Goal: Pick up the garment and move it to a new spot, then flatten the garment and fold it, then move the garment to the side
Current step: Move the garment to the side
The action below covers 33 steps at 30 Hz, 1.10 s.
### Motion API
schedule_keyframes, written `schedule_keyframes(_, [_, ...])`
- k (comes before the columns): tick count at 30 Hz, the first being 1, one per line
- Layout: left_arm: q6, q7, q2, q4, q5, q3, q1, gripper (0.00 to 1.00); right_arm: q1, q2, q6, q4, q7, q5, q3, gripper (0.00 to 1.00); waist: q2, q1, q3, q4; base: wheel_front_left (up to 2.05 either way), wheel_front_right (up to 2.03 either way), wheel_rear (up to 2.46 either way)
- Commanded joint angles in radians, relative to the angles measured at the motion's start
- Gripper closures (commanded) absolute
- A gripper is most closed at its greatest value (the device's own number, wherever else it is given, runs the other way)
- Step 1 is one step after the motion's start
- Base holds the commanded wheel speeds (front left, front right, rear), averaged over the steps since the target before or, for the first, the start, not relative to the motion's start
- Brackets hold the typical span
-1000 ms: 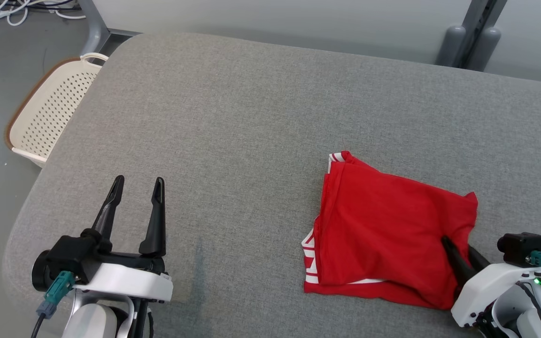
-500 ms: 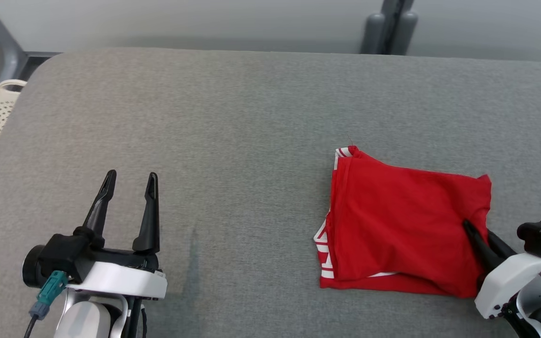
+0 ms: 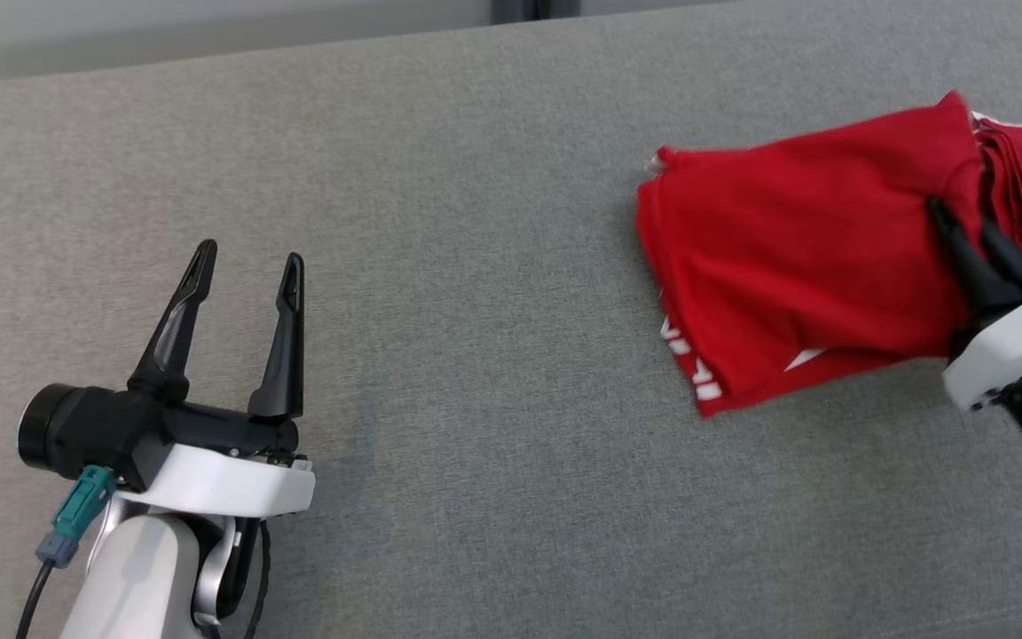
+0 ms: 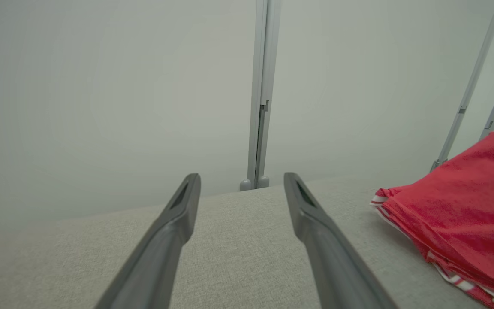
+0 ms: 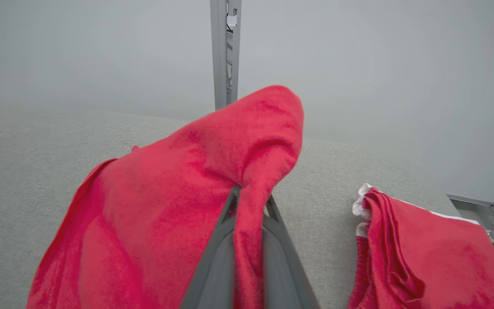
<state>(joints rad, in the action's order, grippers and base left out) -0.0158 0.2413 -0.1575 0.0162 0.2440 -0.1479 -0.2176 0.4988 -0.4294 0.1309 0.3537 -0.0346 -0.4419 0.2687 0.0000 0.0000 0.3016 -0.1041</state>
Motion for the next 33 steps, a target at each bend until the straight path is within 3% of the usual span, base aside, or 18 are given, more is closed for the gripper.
schedule_keyframes(1, [-0.006,-0.008,-0.013,-0.015,-0.011,-0.006,-0.029,0.0,0.036,-0.029,0.0,0.018,-0.011,-0.011,-0.024,1.0,0.0,0.0,0.063,-0.056,0.0,0.0,0.0])
schedule_keyframes(14, [-0.032,-0.072,-0.056,-0.097,-0.051,-0.057,-0.1,0.0,0.19,-0.202,0.0,0.114,-0.018,-0.075,-0.152,1.0,0.0,0.0,0.184,-0.097,0.0,0.0,0.0])
schedule_keyframes(19, [-0.036,-0.091,-0.076,-0.12,-0.06,-0.062,-0.125,0.0,0.25,-0.243,0.0,0.167,-0.032,-0.039,-0.162,1.0,0.0,0.0,0.226,-0.088,0.0,0.0,0.0])
schedule_keyframes(25, [-0.037,-0.113,-0.094,-0.153,-0.07,-0.066,-0.153,0.0,0.354,-0.256,0.0,0.324,-0.075,0.107,-0.192,0.98,0.0,0.0,0.284,-0.067,0.0,0.0,0.0])
schedule_keyframes(27, [-0.035,-0.115,-0.098,-0.159,-0.069,-0.064,-0.155,0.0,0.383,-0.236,0.0,0.378,-0.097,0.153,-0.212,0.08,0.0,0.0,0.295,-0.064,0.0,0.0,0.0])
schedule_keyframes(28, [-0.033,-0.115,-0.101,-0.161,-0.069,-0.063,-0.154,0.0,0.391,-0.223,0.0,0.406,-0.106,0.172,-0.22,0.0,0.0,0.0,0.297,-0.064,0.0,0.0,0.0])
schedule_keyframes(33, [-0.023,-0.115,-0.106,-0.166,-0.066,-0.059,-0.139,0.0,0.404,-0.166,0.0,0.514,-0.164,0.224,-0.268,0.0,0.0,0.0,0.3,-0.071,0.0,0.0,0.0])
